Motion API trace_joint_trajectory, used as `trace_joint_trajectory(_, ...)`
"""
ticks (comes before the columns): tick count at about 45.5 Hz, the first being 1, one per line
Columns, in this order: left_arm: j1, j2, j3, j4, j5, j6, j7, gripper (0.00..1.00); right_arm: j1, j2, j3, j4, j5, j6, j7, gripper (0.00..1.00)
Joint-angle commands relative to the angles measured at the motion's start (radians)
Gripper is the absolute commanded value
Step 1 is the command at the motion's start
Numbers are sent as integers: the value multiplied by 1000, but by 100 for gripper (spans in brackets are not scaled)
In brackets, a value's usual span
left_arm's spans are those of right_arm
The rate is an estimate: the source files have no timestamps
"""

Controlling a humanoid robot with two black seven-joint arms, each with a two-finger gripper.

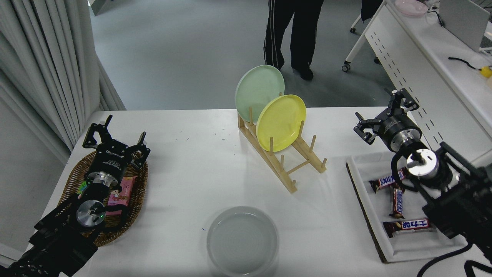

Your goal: Place the plate on the table

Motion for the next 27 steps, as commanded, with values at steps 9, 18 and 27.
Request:
trace_joint_trajectory(9, 0, 0, 0, 0, 0, 0, 0, 100, -141, 52, 212, 17, -134, 131, 103, 100)
trace_joint_trajectory(18, 0, 0, 0, 0, 0, 0, 0, 100, -143, 78, 229, -45, -133, 239, 106, 100)
trace_joint_trajectory(27, 0, 0, 0, 0, 0, 0, 0, 100, -125, 83, 235, -120, -131, 246, 106, 100)
